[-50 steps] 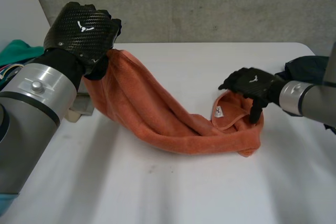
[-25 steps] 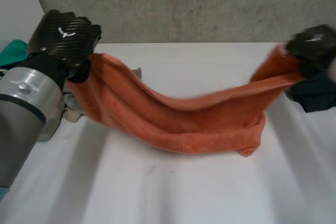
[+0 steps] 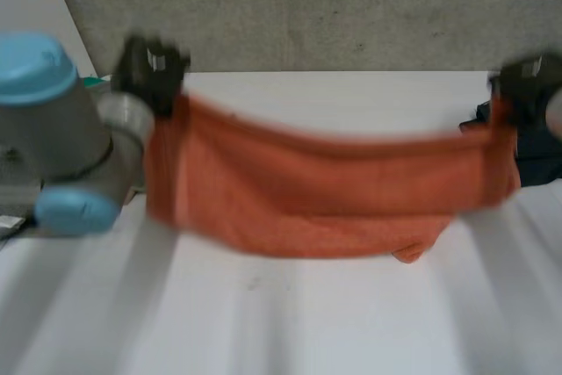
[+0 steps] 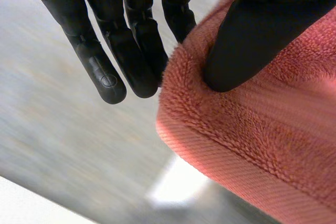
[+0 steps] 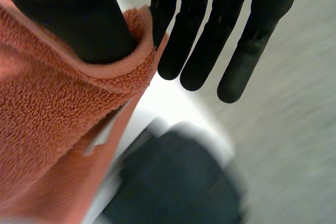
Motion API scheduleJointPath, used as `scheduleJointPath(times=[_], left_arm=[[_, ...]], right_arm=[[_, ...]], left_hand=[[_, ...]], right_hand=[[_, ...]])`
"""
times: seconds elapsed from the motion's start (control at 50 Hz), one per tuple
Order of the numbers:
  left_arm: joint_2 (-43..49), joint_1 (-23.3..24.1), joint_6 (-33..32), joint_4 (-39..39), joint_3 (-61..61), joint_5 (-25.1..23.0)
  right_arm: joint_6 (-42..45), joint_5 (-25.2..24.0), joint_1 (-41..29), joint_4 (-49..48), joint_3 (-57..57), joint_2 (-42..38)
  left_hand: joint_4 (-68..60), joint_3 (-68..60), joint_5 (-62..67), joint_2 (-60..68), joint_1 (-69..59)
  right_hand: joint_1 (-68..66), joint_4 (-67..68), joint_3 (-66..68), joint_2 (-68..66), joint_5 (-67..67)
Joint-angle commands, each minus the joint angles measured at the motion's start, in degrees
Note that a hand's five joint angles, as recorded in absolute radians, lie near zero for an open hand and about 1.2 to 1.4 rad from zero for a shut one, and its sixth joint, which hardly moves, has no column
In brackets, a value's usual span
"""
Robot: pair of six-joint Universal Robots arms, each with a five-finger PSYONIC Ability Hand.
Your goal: Fold the laundry.
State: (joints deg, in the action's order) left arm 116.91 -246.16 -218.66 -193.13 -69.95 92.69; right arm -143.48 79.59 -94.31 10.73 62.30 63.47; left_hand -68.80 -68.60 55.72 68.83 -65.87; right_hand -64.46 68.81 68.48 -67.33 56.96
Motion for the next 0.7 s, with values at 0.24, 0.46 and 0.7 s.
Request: scheduleJointPath(times=[0.24,0.46,0.7], left_arm=[[0.2,-0.2,-2.8,-24.3,9.6,7.1],[-2.3,0.2,1.5,-23.9,-16.5,7.0],[-5.7,3.6,1.6,-23.6,-29.8,7.0]], right_arm=[[-20.8,4.4,-1.9,-37.1,3.9,6.0],[-20.6,-5.0,-1.4,-18.2,17.8,4.1],[-14.6,-6.3,3.0,-5.1,24.1,-0.6]], left_hand=[[-11.2,-11.4,14.3,11.2,-14.1],[-11.2,-11.4,14.3,11.2,-14.1],[-11.2,-11.4,14.3,11.2,-14.1]], right_hand=[[-15.5,11.2,11.5,-12.7,13.0],[-15.5,11.2,11.5,-12.7,13.0],[11.6,-15.9,-15.6,14.4,-14.1]])
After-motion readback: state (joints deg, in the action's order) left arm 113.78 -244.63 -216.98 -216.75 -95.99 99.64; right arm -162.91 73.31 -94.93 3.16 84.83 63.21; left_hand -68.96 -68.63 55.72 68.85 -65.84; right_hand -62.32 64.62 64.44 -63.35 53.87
